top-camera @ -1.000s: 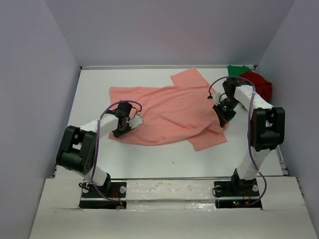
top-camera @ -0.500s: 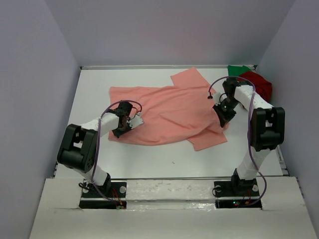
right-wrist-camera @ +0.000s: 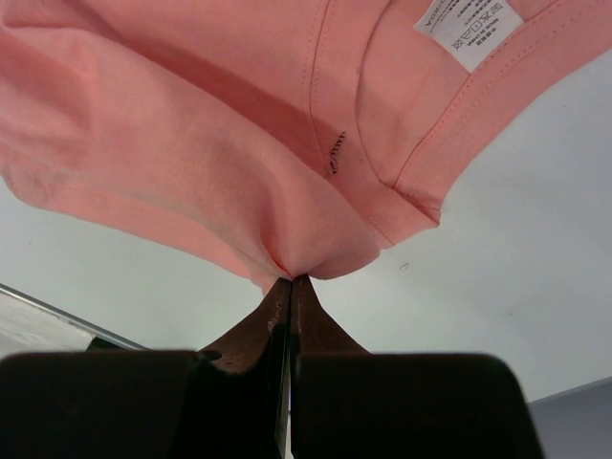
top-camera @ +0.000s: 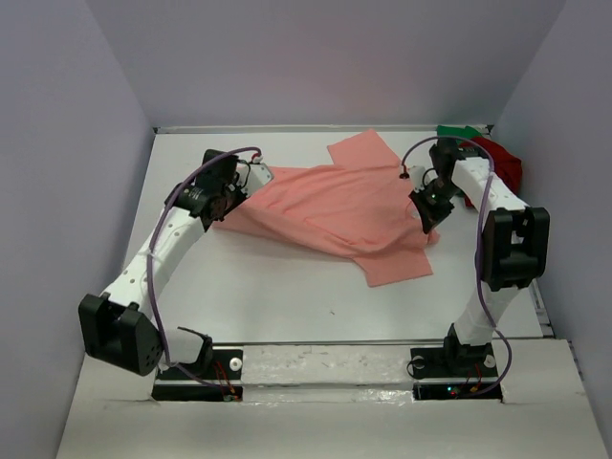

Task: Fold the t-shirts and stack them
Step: Flatten out the tshirt

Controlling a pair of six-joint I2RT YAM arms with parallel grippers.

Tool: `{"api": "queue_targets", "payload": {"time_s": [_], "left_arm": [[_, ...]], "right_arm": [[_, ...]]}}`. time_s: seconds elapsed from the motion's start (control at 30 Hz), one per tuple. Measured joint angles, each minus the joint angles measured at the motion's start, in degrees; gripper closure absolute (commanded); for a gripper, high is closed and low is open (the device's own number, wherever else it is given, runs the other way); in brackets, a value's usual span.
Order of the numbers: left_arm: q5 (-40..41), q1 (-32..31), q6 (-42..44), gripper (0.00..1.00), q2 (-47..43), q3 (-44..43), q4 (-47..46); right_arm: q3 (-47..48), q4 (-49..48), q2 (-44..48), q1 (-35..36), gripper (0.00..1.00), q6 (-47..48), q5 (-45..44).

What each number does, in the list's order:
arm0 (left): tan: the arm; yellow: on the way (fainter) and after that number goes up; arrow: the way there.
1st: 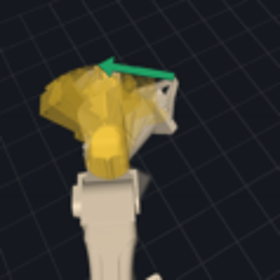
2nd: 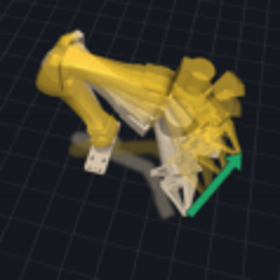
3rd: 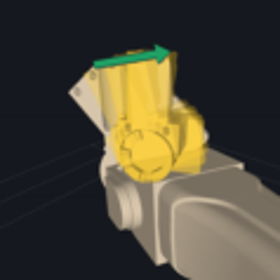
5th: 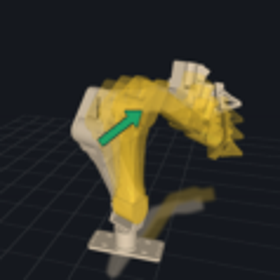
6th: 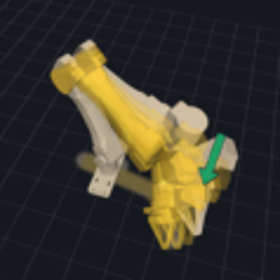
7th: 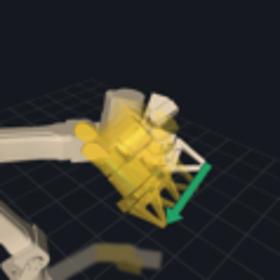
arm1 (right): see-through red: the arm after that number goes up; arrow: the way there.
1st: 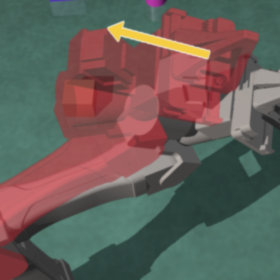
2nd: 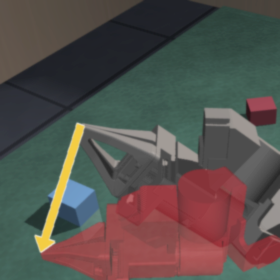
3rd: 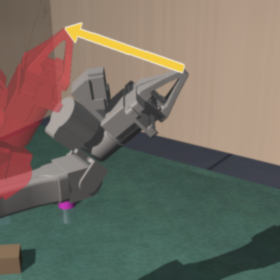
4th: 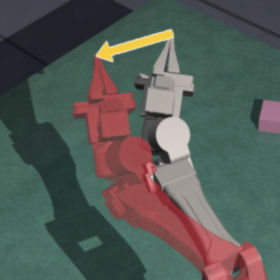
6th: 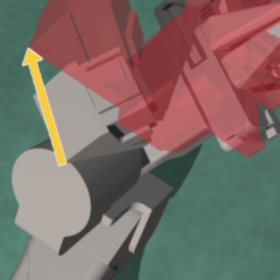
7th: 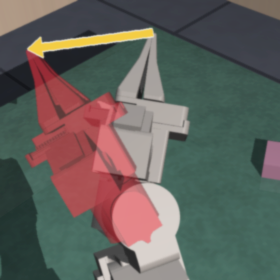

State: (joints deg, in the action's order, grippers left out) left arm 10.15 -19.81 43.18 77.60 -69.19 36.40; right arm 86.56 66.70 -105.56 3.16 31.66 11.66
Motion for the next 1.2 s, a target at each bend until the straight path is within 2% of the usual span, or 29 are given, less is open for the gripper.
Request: {"api": "queue_targets", "payload": {"time_s": [0.2,0.5,0.67,0.87,1.2], "left_arm": [[3.3,0.0,-0.4,1.0,-5.8,-1.1,0.2],[9.9,0.0,-1.3,1.0,-7.3,7.6,-3.2],[13.1,0.0,-2.7,1.0,-9.5,7.7,-5.7],[16.8,0.1,-4.2,1.0,-11.2,7.7,-8.2],[18.4,1.3,-4.7,1.0,-11.7,7.6,-9.2]], "right_arm": [[0.7,0.7,1.1,0.0,1.0,0.0,-0.1],[3.0,0.1,8.0,0.0,1.0,-0.7,-0.8],[3.1,-0.3,13.3,0.0,1.0,-1.0,-1.2],[3.1,-0.6,15.2,0.0,1.0,-1.1,-2.3],[3.1,-1.1,19.4,0.0,1.0,-1.1,-2.9]]}}
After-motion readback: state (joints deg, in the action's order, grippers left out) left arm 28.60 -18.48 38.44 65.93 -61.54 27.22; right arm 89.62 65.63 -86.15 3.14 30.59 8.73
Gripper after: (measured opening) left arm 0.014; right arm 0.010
